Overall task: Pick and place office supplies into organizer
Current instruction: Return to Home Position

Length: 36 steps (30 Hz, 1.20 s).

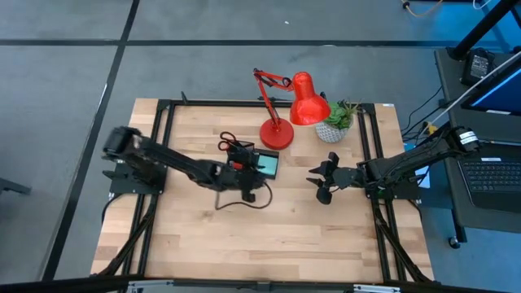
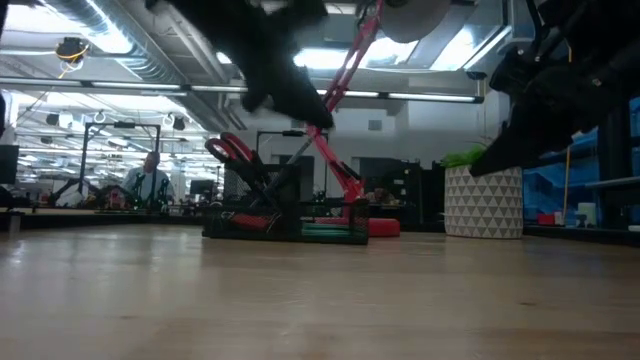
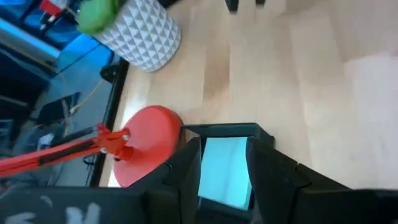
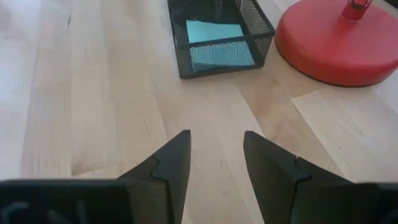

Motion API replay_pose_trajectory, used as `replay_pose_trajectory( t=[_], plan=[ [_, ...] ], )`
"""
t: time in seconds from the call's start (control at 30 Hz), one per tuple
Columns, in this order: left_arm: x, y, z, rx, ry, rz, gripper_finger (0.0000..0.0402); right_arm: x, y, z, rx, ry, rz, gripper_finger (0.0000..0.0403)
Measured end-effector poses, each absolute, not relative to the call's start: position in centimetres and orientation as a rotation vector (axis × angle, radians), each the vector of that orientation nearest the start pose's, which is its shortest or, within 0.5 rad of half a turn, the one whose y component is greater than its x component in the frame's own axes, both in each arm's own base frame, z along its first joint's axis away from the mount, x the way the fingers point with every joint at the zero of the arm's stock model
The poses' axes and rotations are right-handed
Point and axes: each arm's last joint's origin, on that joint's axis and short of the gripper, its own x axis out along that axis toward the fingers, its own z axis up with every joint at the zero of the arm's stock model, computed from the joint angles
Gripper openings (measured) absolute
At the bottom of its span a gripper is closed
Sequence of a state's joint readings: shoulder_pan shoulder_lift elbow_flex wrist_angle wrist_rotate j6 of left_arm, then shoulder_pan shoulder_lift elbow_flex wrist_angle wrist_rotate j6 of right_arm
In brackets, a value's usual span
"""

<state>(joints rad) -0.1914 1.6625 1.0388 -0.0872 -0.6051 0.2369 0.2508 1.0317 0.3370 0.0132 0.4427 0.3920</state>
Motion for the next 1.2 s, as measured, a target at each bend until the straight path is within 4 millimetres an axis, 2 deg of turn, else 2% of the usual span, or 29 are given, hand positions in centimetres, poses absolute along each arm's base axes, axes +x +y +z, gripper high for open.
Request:
replay_pose_trajectory(
  t=[0.2, 0.33, 0.5, 0.73, 0.93, 1.2],
  plan=[
    [29.7, -2.2, 26.2, 0.436, 0.611, 0.37, 0.012, 18.0, 2.8, 16.7, 0.129, 0.56, -0.315, 0.0152],
    [25.9, -0.9, 27.5, 0.322, 0.517, 0.334, 0.012, 17.5, 1.9, 18.0, 0.096, 0.495, -0.329, 0.0152],
    [21.5, 0.0, 27.0, 0.264, 0.428, 0.37, 0.0118, 15.8, 0.8, 19.4, 0.081, 0.452, -0.352, 0.0152],
    [16.7, 0.6, 25.0, 0.196, 0.288, 0.404, 0.0118, 13.0, -0.1, 20.8, 0.13, 0.406, -0.314, 0.0152],
    [14.0, 0.8, 23.3, 0.111, 0.21, 0.408, 0.0118, 10.9, -0.3, 21.5, 0.14, 0.348, -0.313, 0.0152],
    [11.6, 0.9, 22.8, 0.104, 0.114, 0.415, 0.0118, 8.5, -0.5, 22.3, 0.166, 0.232, -0.303, 0.0152]
  ],
)
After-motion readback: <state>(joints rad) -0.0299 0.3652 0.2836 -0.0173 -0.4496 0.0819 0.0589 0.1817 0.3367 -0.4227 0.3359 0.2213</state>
